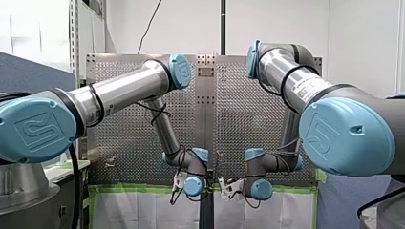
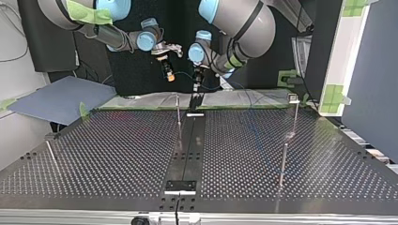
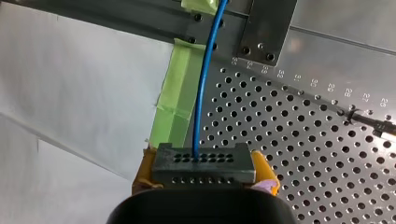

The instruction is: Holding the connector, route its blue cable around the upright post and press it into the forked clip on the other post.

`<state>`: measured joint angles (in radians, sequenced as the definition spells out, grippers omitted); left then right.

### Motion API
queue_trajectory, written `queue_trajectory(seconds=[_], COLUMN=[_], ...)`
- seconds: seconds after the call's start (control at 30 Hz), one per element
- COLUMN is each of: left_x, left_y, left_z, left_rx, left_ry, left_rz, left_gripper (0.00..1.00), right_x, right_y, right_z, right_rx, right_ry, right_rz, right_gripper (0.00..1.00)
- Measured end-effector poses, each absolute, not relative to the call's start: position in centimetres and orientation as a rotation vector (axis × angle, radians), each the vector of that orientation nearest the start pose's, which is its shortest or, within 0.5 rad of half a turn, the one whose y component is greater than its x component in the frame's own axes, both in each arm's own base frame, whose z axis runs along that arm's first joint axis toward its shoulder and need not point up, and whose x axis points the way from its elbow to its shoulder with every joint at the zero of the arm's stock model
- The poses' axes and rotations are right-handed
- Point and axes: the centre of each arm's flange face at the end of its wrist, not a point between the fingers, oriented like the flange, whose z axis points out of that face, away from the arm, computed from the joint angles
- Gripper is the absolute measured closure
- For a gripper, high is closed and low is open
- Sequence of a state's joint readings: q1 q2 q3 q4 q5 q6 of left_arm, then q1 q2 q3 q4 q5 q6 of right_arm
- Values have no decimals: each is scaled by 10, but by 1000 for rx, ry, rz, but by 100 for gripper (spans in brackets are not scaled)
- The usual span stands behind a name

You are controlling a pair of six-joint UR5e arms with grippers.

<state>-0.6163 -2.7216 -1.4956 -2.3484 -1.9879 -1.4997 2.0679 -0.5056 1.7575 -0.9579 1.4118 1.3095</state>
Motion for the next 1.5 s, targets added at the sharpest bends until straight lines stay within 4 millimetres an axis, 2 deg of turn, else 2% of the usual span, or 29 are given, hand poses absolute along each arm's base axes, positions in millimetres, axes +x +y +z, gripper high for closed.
queue_trajectory(seconds=[0.03, 0.07, 0.1, 0.13, 0.17, 0.2, 0.23, 0.27, 0.3, 0.33, 0.43, 0.47, 0.5, 0.53, 0.93, 1.5], left_x=[464, 464, 464, 464, 464, 464, 464, 464, 465, 465, 466, 466, 466, 466, 472, 461], left_y=[-442, -442, -441, -441, -441, -441, -441, -441, -441, -442, -442, -442, -442, -442, -434, -446], left_z=[-130, -131, -131, -131, -131, -131, -131, -131, -131, -131, -130, -130, -130, -130, -126, -125], left_rx=[337, 336, 335, 335, 335, 336, 336, 338, 341, 345, 356, 356, 354, 351, 239, 226], left_ry=[1797, 1798, 1800, 1802, 1803, 1804, 1803, 1802, 1799, 1797, 1788, 1787, 1784, 1783, 1765, 1740], left_rz=[3, 3, 3, 4, 4, 5, 5, 4, 4, 3, 11, 16, 23, 29, 65, 42], left_gripper=[0, 11, 11, 45, 69, 69, 89, 93, 93, 89, 89, 95, 95, 99, 99, 99], right_x=[398, 398, 398, 398, 398, 398, 398, 398, 398, 398, 396, 396, 396, 395, 388, 383], right_y=[-421, -421, -421, -421, -421, -421, -420, -420, -420, -421, -422, -422, -423, -423, -430, -451], right_z=[-128, -128, -128, -128, -128, -128, -128, -128, -128, -128, -128, -128, -128, -128, -128, -123], right_rx=[1985, 1987, 1987, 1988, 1989, 1989, 1989, 1989, 1989, 1989, 1987, 1985, 1985, 1984, 1968, 1939], right_ry=[-717, -717, -717, -717, -717, -717, -717, -717, -717, -717, -720, -721, -722, -723, -741, -749], right_rz=[1330, 1328, 1327, 1325, 1324, 1323, 1323, 1322, 1322, 1322, 1319, 1318, 1318, 1317, 1311, 1314], right_gripper=[100, 100, 100, 100, 100, 100, 100, 100, 100, 100, 100, 100, 100, 100, 100, 100])
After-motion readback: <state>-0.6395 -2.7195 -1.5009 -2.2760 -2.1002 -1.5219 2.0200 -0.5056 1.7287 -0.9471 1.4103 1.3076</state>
